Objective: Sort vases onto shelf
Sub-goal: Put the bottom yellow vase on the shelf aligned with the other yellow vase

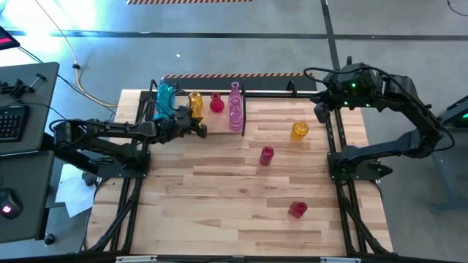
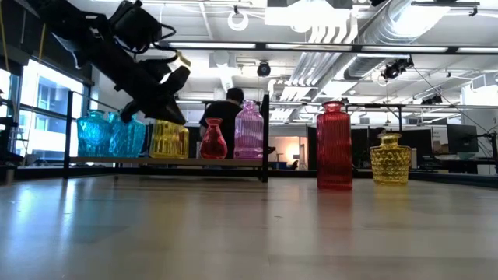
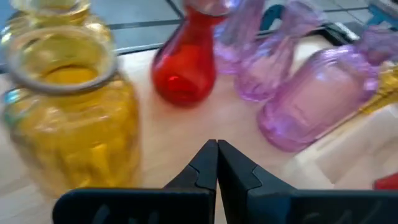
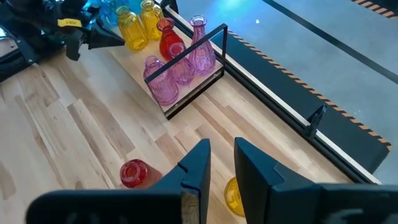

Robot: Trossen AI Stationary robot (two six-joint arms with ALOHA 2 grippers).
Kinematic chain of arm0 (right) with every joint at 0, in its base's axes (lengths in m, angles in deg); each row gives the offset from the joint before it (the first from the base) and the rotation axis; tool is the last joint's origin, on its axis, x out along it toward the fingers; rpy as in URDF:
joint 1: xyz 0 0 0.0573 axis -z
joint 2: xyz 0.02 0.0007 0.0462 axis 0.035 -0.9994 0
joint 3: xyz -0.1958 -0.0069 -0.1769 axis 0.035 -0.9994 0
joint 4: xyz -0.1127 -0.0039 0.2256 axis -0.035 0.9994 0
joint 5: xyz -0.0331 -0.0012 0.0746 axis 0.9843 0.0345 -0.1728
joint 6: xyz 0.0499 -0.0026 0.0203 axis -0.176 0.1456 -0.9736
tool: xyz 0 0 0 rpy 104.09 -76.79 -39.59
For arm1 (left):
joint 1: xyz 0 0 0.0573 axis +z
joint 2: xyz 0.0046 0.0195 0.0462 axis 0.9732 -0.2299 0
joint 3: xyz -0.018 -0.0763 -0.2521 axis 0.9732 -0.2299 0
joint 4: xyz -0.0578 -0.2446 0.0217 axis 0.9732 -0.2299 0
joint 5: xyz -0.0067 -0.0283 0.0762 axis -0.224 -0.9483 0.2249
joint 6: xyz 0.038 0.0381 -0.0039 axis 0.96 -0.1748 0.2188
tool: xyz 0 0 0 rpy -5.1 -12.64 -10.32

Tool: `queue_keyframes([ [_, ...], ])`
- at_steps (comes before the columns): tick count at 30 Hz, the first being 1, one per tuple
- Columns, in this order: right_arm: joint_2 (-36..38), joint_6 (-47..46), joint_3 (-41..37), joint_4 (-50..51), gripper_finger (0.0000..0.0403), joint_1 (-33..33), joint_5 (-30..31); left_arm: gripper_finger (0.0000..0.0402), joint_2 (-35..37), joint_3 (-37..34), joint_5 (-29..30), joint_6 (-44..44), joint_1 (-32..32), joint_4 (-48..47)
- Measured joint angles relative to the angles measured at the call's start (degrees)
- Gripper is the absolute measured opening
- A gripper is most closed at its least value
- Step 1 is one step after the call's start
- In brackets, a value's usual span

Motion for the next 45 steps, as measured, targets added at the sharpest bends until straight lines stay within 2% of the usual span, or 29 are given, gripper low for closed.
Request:
queue_keyframes([
  [10,0.0,-0.2,0.0,0.0,0.0055,0.0,-0.1,0.0000,0.0,0.9,-0.7,1.9,-1.1,-8.2],
  [23,0.0,-0.4,0.0,0.0,0.0055,0.0,0.0,0.0000,0.2,0.9,-3.3,1.8,-2.4,-10.7],
  [26,0.0,-0.4,0.0,0.0,0.0055,0.0,0.0,0.0000,1.2,1.4,-5.1,4.8,-3.6,-13.7],
  [30,0.0,-0.3,0.0,0.0,0.0055,0.0,0.0,0.0000,2.7,5.9,-4.8,11.4,-4.5,-24.0],
  [35,0.0,-0.3,0.0,0.0,0.0055,0.0,0.0,0.0000,3.1,10.6,-2.9,19.1,-1.3,-35.2],
  [45,0.0,-1.3,0.0,0.1,0.0055,0.0,0.0,0.0000,3.1,12.0,-3.0,23.2,3.5,-38.4],
])
